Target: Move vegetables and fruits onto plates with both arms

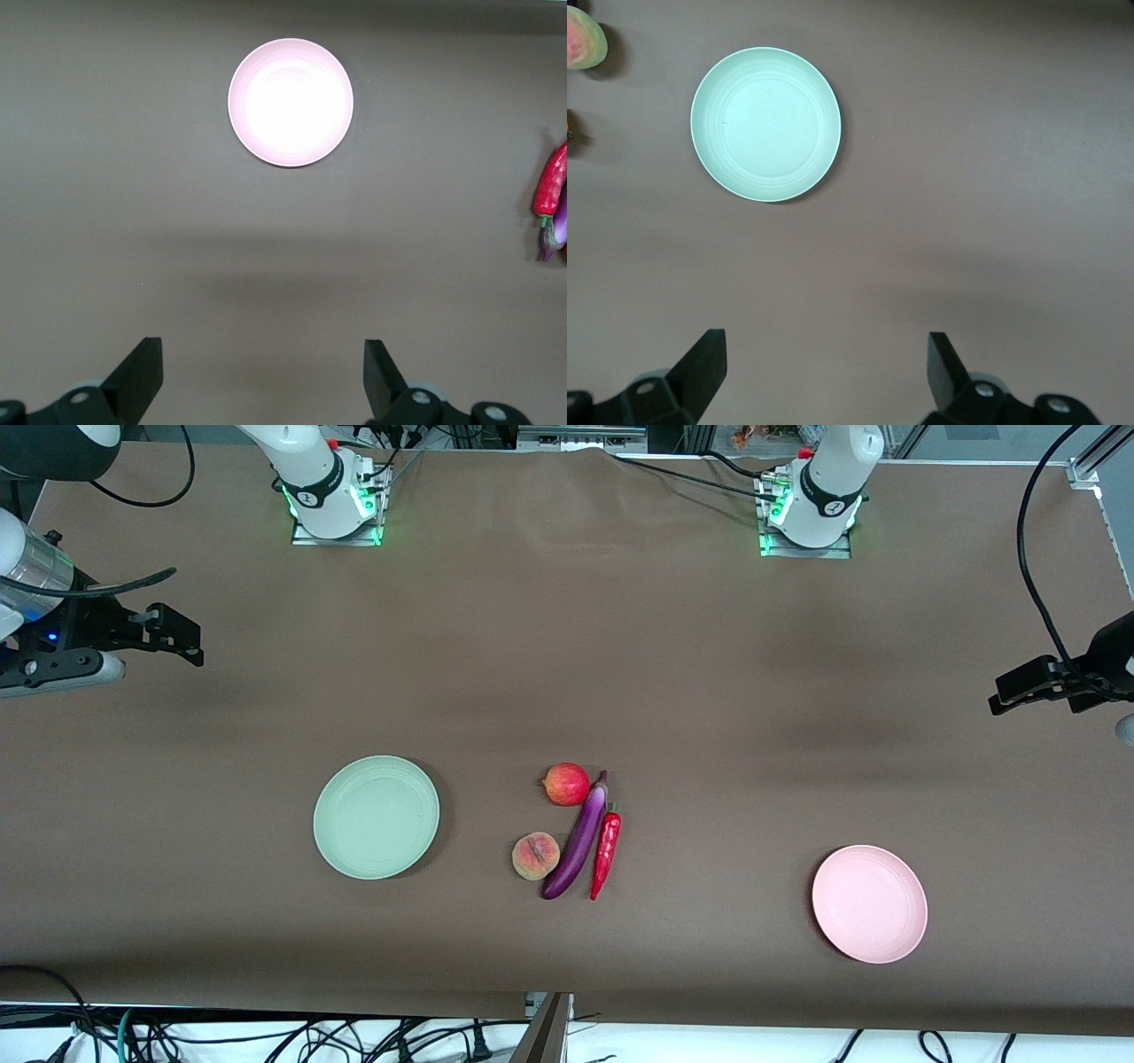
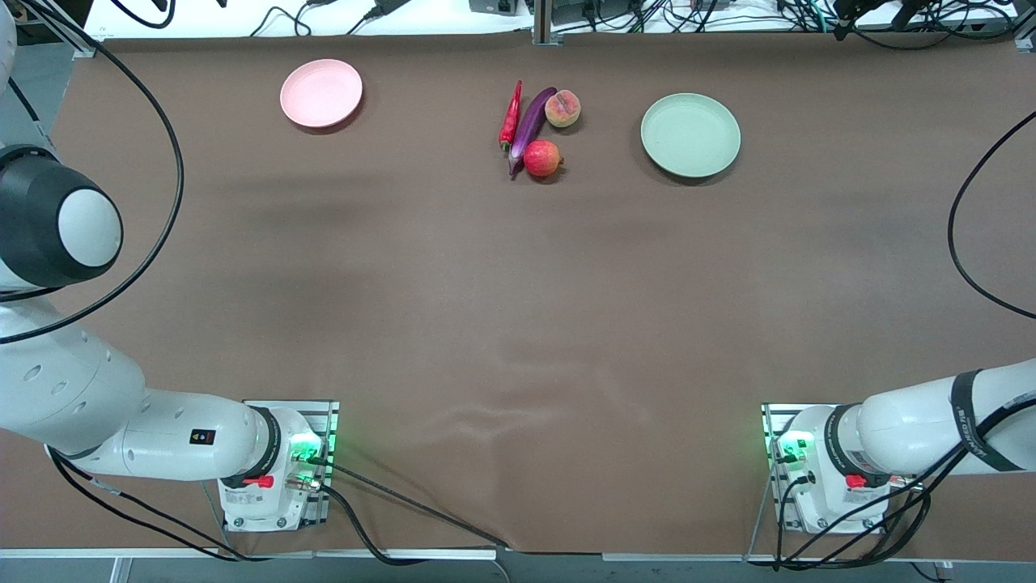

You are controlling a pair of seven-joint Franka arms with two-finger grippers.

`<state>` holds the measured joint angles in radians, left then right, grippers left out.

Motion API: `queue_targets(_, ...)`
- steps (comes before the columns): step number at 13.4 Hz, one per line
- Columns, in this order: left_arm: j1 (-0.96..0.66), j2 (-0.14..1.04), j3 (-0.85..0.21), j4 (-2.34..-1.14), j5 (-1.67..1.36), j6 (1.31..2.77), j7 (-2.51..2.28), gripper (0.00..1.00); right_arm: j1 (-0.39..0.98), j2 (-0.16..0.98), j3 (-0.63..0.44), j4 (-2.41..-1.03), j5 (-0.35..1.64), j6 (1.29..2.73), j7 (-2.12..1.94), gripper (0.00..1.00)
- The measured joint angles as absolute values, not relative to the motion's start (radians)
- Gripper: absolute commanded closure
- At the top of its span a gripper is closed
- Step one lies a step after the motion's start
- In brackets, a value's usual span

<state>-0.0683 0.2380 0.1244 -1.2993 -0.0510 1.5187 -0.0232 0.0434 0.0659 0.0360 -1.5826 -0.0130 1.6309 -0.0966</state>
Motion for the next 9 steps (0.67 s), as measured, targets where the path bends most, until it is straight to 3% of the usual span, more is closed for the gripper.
queue_targets(9,-0.068,0.241,0.117,-1.298,-0.051,1.511,-0.023,0.00,0.043,0.066,0.031,-1.583,-0.025,1.631,-0.097,0.00)
